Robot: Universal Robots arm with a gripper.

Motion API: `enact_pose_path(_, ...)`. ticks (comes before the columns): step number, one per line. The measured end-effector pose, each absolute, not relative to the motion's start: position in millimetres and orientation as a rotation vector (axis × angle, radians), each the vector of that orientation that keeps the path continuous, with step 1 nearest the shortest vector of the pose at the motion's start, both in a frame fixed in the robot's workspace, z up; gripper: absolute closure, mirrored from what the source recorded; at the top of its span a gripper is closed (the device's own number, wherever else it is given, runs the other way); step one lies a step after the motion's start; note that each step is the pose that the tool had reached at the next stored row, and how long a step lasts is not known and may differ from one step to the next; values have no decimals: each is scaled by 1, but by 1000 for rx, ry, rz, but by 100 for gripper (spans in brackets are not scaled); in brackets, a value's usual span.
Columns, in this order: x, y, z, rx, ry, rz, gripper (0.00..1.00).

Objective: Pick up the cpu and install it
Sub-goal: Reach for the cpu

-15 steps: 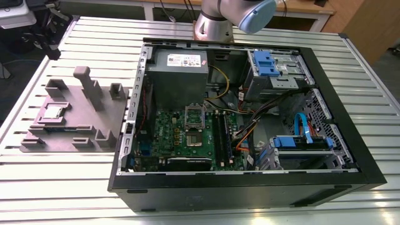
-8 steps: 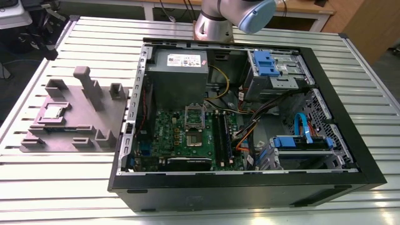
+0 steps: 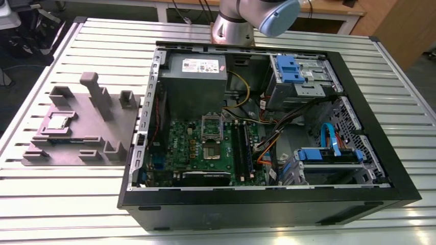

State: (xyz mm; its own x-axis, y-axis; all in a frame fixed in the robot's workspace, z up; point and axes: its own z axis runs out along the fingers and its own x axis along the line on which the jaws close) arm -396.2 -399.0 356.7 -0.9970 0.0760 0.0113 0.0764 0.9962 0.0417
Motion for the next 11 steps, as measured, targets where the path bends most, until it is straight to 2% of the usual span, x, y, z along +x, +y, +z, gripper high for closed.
enact_pose_path(11,-398,-399,356,-119,-3129,-66,90)
